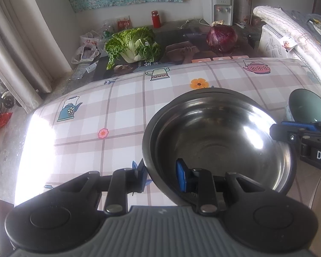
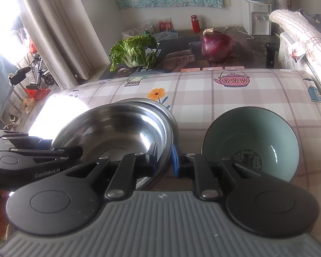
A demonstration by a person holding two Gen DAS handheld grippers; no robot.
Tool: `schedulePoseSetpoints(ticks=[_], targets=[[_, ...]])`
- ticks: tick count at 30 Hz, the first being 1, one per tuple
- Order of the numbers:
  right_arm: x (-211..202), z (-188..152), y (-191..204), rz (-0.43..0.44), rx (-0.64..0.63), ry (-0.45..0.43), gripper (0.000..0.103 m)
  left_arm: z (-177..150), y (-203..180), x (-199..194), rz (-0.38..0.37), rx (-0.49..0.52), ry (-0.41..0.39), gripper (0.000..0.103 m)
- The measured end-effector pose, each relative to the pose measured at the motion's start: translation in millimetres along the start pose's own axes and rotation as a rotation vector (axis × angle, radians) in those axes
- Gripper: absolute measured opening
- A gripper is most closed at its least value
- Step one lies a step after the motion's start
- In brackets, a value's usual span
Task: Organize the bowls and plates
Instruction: 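Lower the stainless bowl onto the table and open the left tool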
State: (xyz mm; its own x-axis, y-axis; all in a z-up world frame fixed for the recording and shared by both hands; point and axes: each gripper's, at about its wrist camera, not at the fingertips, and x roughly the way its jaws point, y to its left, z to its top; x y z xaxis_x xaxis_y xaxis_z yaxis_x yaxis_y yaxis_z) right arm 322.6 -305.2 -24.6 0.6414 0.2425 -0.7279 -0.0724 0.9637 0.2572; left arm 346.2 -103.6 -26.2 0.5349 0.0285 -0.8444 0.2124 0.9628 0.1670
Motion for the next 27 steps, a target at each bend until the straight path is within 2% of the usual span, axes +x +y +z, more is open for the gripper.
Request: schedulePoseSetpoints(ticks=[5, 10, 15, 16, 18, 20, 24, 27], targets=[[8.1, 2.9, -1.1, -0.011, -0.003, 0.006, 0.015, -0.8, -0.1, 7.6, -0.004, 0.003, 0.021, 0.029], [8.9, 5.1, -2.3, -0.010, 0.000, 0.001, 0.020, -2.5, -0.6, 5.4, -0.013, 0.008, -0.003, 0.032], [-1.3, 6.1, -5.0, 0.009, 0.012, -0.042, 0.033, -5.4, 1.6, -10.4, -0.022, 0.009, -0.058, 0.047], [-4.7, 6.5, -5.5, 0.015, 0.017, -0.053, 0.033, -6.6, 2.1, -14.8, -0.024, 0.010, -0.071, 0.049], [-15.3, 7.4, -7.7, 0.026, 0.032, -0.077, 0.033, -9.9, 4.6, -24.4, -0.035, 0.007, -0.095, 0.064], [-29.0, 8.0, -9.8, 0.032, 0.042, -0.102, 0.034, -14.1, 8.0, -35.7, -0.053, 0.001, -0.125, 0.072], [-58.6, 6.1, -14.5, 0.027, 0.050, -0.143, 0.034, -24.8, 14.5, -56.5, -0.082, -0.008, -0.177, 0.082], [-82.0, -0.6, -19.9, 0.015, 0.054, -0.164, 0.034, -34.5, 16.8, -69.2, -0.097, -0.006, -0.200, 0.086]])
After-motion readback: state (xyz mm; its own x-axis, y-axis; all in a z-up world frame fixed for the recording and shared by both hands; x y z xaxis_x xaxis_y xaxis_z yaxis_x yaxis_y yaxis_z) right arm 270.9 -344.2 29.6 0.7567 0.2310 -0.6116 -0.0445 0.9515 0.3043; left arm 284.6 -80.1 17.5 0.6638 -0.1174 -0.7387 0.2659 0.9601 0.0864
